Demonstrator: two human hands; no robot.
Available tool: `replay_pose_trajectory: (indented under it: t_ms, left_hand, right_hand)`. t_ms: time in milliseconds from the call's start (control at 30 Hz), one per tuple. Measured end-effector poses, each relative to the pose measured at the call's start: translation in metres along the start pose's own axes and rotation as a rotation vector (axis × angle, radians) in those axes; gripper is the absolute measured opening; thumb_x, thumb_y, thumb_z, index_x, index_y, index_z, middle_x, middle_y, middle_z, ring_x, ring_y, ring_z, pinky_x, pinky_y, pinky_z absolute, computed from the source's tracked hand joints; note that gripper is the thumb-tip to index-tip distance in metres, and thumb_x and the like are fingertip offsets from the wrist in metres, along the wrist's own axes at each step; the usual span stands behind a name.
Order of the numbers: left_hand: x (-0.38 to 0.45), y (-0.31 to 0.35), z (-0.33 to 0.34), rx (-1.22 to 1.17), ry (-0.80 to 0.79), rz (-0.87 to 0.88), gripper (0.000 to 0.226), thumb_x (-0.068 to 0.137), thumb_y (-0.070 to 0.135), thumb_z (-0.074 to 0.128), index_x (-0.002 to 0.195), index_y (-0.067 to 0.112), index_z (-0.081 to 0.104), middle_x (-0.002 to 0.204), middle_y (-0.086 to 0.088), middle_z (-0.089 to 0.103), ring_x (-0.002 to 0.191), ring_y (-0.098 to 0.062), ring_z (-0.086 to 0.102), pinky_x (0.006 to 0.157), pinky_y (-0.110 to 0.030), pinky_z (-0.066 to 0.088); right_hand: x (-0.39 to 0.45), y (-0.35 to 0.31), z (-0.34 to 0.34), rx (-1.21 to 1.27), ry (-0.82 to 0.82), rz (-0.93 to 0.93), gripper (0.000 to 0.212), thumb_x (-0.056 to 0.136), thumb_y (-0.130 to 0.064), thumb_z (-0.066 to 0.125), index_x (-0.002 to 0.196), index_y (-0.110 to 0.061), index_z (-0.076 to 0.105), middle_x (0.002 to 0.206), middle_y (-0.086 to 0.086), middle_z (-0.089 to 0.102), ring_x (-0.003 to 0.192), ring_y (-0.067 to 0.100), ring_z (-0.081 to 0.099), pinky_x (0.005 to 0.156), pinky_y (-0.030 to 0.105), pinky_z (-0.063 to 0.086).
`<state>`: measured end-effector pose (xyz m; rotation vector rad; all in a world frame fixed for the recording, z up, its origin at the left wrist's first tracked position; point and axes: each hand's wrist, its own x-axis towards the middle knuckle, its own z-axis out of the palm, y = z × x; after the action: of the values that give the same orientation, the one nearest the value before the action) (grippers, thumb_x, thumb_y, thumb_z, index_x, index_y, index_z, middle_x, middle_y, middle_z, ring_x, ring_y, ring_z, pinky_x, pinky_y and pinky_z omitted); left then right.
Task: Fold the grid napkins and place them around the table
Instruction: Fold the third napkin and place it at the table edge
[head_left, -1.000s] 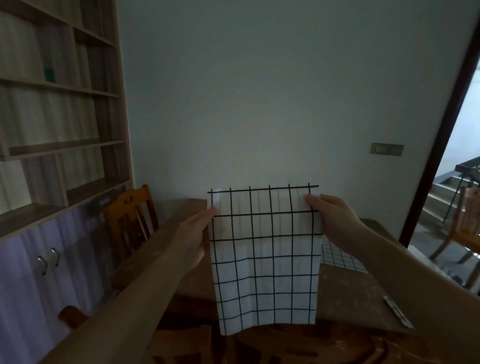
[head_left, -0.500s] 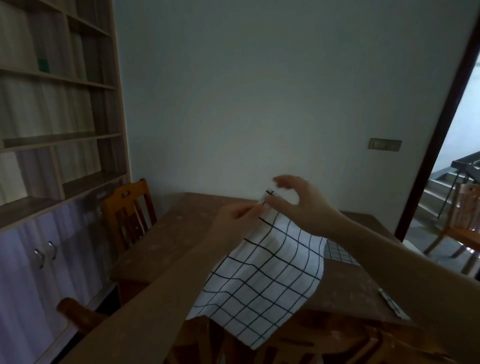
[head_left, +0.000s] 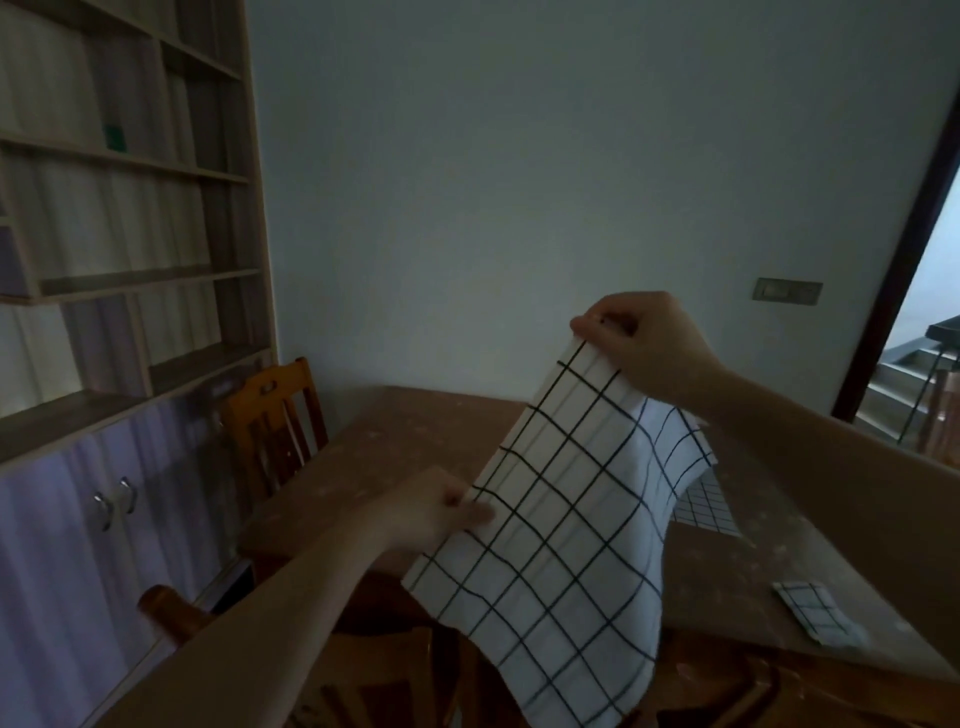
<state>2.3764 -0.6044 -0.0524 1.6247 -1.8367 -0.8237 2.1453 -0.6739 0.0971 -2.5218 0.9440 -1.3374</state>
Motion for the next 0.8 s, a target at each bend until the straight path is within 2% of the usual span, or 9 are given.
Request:
replay_pose_trajectory:
  t_ms: [100, 233, 300, 400, 467, 567, 667, 733, 800]
  left_hand:
    - [0.000, 0.002, 0.000, 0.121, -0.196, -0.114, 0.059, 0.081, 0.067, 0.061, 0.105, 0.014, 0.071, 0.112, -0.011, 0.070, 0.107, -0.034, 0.064, 0.091, -0.040, 0.051]
    - [0.001, 0.053, 0.003, -0.225, -0.041, 0.097, 0.039, 0.085, 0.058, 0.061, 0.106, 0.028, 0.074, 0.109, 0.009, 0.074, 0.104, -0.009, 0.068, 0.096, -0.034, 0.052]
    - [0.004, 0.071, 0.002, -0.372, 0.036, 0.146, 0.026, 0.091, 0.046, 0.061, 0.100, 0.025, 0.076, 0.104, 0.008, 0.076, 0.100, -0.009, 0.071, 0.094, -0.032, 0.053]
    - [0.012, 0.073, 0.000, -0.478, 0.156, 0.146, 0.019, 0.094, 0.031, 0.062, 0.099, 0.017, 0.075, 0.100, -0.001, 0.077, 0.094, -0.014, 0.073, 0.082, -0.028, 0.057]
    - [0.016, 0.067, -0.005, -0.537, 0.231, 0.103, 0.022, 0.094, 0.034, 0.062, 0.099, 0.017, 0.075, 0.102, -0.005, 0.077, 0.090, -0.015, 0.074, 0.077, -0.028, 0.057]
    - [0.020, 0.058, -0.009, -0.608, 0.295, 0.052, 0.031, 0.091, 0.047, 0.061, 0.104, 0.022, 0.072, 0.107, 0.003, 0.073, 0.101, -0.013, 0.067, 0.094, -0.032, 0.048]
    - [0.021, 0.053, -0.009, -0.823, 0.327, -0.002, 0.024, 0.094, 0.040, 0.060, 0.100, 0.020, 0.073, 0.098, 0.003, 0.076, 0.094, -0.012, 0.068, 0.085, -0.032, 0.049]
    - [0.023, 0.049, -0.008, -0.907, 0.330, -0.028, 0.027, 0.095, 0.036, 0.059, 0.105, 0.016, 0.073, 0.101, -0.003, 0.077, 0.097, -0.020, 0.071, 0.086, -0.039, 0.054]
    - [0.025, 0.044, -0.009, -0.951, 0.330, -0.059, 0.026, 0.096, 0.034, 0.059, 0.107, 0.015, 0.073, 0.106, -0.007, 0.076, 0.101, -0.025, 0.070, 0.091, -0.046, 0.053]
  right_hand:
    - [0.002, -0.001, -0.002, -0.043, -0.059, -0.040, 0.020, 0.090, -0.027, 0.066, 0.076, -0.012, 0.072, 0.056, 0.005, 0.052, 0.046, 0.005, 0.040, 0.050, 0.007, 0.035]
    - [0.005, -0.002, 0.008, -0.028, -0.112, -0.041, 0.019, 0.088, -0.029, 0.067, 0.078, -0.015, 0.073, 0.058, 0.007, 0.055, 0.048, 0.004, 0.039, 0.050, 0.011, 0.033]
    - [0.006, 0.004, 0.006, -0.051, -0.027, -0.007, 0.016, 0.088, -0.030, 0.067, 0.083, -0.015, 0.072, 0.063, 0.001, 0.058, 0.051, 0.002, 0.044, 0.055, 0.011, 0.036]
    - [-0.010, 0.019, -0.001, -0.268, 0.100, -0.008, 0.035, 0.088, -0.043, 0.063, 0.116, -0.024, 0.060, 0.102, -0.002, 0.060, 0.082, 0.006, 0.056, 0.077, 0.026, 0.048]
    - [-0.034, 0.030, 0.003, -0.308, 0.116, -0.001, 0.058, 0.085, -0.056, 0.060, 0.132, -0.024, 0.048, 0.125, 0.002, 0.052, 0.106, 0.012, 0.052, 0.095, 0.037, 0.043]
    - [-0.078, 0.044, 0.023, 0.120, 0.049, 0.474, 0.099, 0.067, -0.083, 0.051, 0.142, -0.019, 0.039, 0.143, 0.008, 0.043, 0.124, 0.022, 0.046, 0.098, 0.041, 0.039]
    - [-0.109, 0.068, 0.038, 0.903, -0.205, 1.033, 0.098, 0.069, -0.084, 0.038, 0.117, -0.002, 0.061, 0.112, 0.020, 0.065, 0.103, 0.031, 0.062, 0.087, 0.042, 0.049]
    - [-0.123, 0.083, 0.047, 1.172, -0.460, 1.064, 0.102, 0.074, -0.085, 0.037, 0.128, 0.000, 0.057, 0.128, 0.025, 0.060, 0.122, 0.040, 0.054, 0.105, 0.054, 0.039]
    - [-0.126, 0.093, 0.052, 1.162, -0.547, 1.062, 0.100, 0.075, -0.084, 0.045, 0.135, -0.004, 0.052, 0.136, 0.022, 0.055, 0.130, 0.040, 0.048, 0.113, 0.059, 0.027]
